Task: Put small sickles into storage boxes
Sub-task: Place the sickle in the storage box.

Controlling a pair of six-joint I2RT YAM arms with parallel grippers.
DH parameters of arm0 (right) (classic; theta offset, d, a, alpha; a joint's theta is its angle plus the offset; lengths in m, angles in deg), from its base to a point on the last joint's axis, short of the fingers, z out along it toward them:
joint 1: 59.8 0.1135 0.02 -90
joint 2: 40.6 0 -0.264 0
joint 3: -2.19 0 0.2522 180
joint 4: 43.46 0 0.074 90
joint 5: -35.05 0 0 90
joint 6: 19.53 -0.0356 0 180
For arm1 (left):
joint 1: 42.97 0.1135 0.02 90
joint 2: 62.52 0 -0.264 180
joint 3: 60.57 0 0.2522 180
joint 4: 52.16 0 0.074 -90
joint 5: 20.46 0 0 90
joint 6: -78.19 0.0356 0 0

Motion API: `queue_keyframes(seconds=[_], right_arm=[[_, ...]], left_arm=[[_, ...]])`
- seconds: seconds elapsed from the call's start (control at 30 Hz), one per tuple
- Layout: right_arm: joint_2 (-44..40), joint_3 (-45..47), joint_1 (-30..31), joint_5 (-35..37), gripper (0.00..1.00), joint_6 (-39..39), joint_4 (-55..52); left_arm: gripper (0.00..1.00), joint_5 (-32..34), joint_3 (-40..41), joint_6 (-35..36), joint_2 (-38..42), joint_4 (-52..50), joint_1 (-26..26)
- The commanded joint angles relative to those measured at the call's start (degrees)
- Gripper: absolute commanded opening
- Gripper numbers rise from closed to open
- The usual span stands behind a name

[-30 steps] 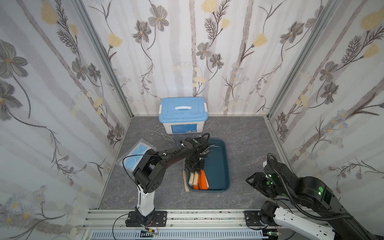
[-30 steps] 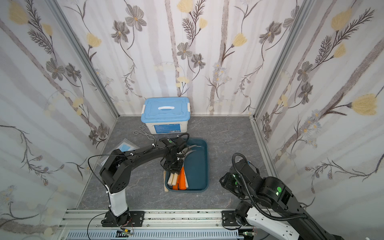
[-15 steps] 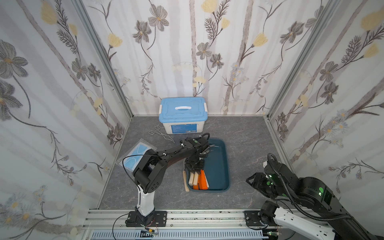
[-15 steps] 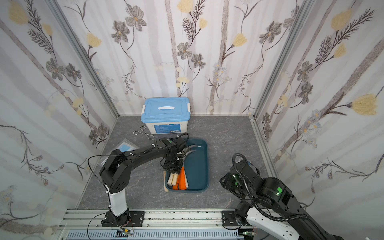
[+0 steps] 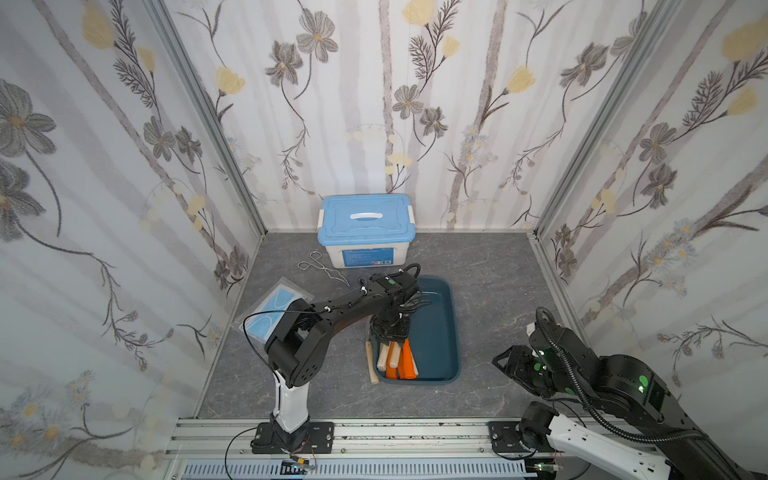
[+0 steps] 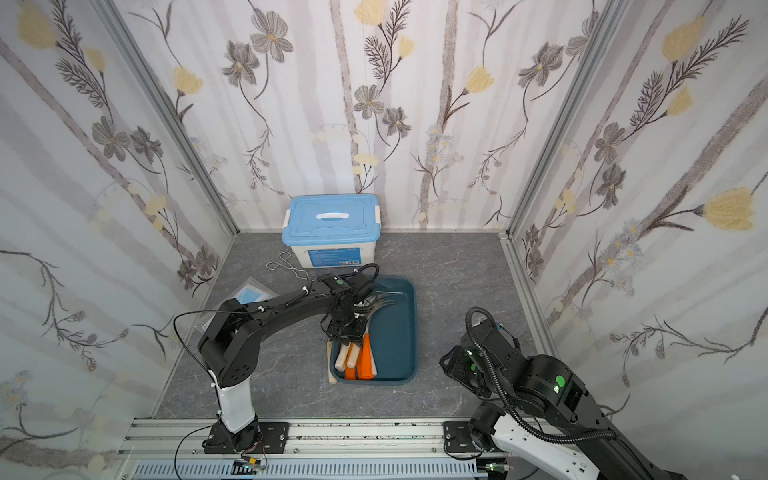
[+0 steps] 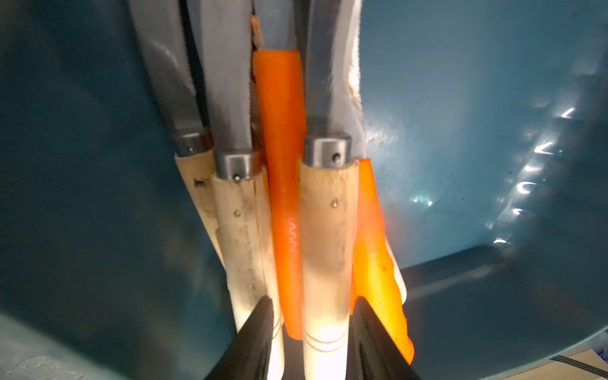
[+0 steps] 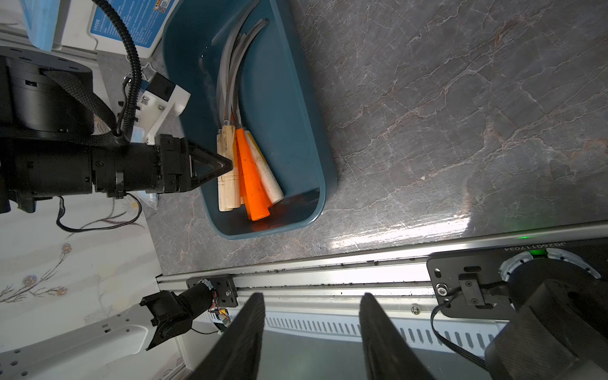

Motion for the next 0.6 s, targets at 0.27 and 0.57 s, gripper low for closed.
queue_keyframes(seconds=[0.27, 0.57], right_arm=[[0.0, 0.1, 0.0, 0.9, 0.49, -1.0, 0.6], [0.2, -0.4, 0.0, 0.7, 0.5, -1.2, 0.1]], left_arm=[[0.5, 5.6, -9.6, 1.6, 3.3, -0.7, 0.7], [0.82, 8.5, -3.7, -0.5, 9.8, -0.4, 6.3]])
